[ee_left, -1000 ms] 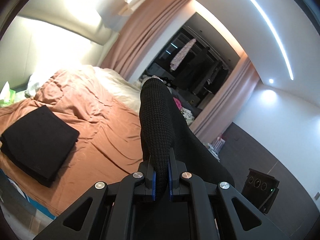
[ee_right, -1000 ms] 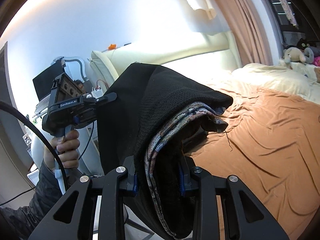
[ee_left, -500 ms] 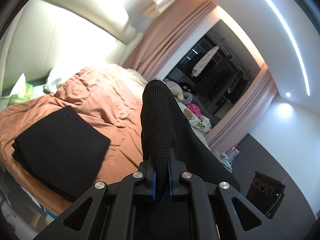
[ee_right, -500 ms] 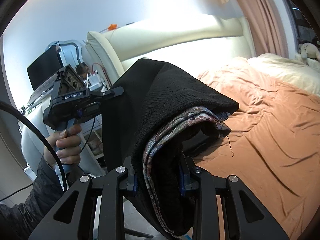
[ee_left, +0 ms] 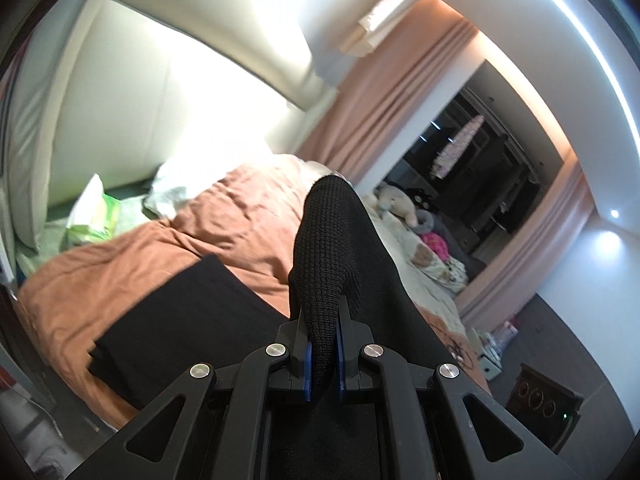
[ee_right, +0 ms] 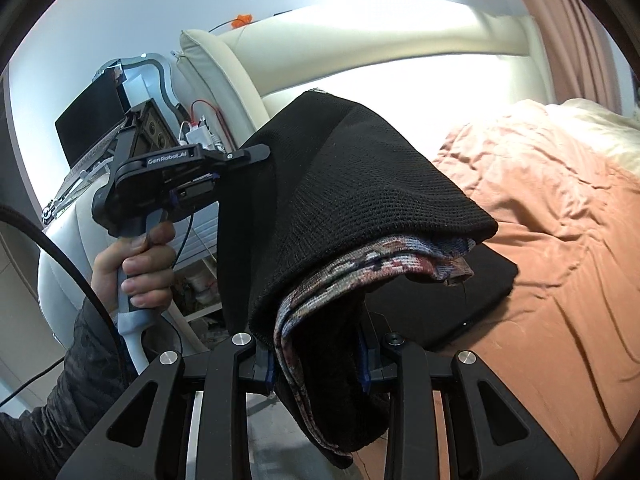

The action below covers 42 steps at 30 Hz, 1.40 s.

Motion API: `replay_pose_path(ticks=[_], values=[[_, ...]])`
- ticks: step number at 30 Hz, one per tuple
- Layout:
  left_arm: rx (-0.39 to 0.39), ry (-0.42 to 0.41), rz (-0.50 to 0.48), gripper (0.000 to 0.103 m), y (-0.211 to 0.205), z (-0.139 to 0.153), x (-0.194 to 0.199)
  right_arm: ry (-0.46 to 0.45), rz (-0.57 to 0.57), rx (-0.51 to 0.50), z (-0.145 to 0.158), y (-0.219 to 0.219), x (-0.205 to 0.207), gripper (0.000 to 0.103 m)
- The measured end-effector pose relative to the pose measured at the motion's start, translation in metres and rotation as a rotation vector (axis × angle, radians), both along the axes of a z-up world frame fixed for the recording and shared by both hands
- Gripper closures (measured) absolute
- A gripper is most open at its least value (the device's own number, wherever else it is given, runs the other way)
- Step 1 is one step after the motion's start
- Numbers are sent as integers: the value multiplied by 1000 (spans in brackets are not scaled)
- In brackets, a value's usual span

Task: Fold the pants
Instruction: 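Carry the folded black shorts with both tools toward the bed's headboard end, then lower the folded shorts onto the duvet beside the headboard with both tools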

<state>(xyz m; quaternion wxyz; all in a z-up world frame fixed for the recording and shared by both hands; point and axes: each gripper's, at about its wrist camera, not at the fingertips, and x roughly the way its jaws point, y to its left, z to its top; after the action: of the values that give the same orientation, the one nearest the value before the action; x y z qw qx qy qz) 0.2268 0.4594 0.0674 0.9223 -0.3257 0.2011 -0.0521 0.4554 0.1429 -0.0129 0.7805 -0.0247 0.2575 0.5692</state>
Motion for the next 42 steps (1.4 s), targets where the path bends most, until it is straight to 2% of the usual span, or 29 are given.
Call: replay_pose_path(ticks=[3, 10, 16, 28, 37, 39, 41, 42], values=[[-2, 14, 27, 95, 17, -3, 7, 20, 11, 1, -5, 14, 9, 77], [52, 50, 77, 95, 41, -8, 27, 72, 27, 1, -14, 61, 39, 77], [65, 97, 100, 95, 63, -22, 60, 135, 8, 5, -30, 87, 68, 77], [83, 227, 92, 95, 73, -69, 144, 266, -46, 5, -66, 86, 122, 77], [116, 307, 74, 95, 60, -96, 198, 328, -97, 7, -91, 72, 146, 76], [159, 347, 96, 94, 59, -103, 209, 351, -96, -25, -101, 76, 153, 72], [211, 430, 138, 91, 60, -113, 218, 406, -105, -56, -113, 79, 162, 69], [209, 450, 158, 87, 63, -117, 217, 441, -100, -51, -118, 77, 166, 67]])
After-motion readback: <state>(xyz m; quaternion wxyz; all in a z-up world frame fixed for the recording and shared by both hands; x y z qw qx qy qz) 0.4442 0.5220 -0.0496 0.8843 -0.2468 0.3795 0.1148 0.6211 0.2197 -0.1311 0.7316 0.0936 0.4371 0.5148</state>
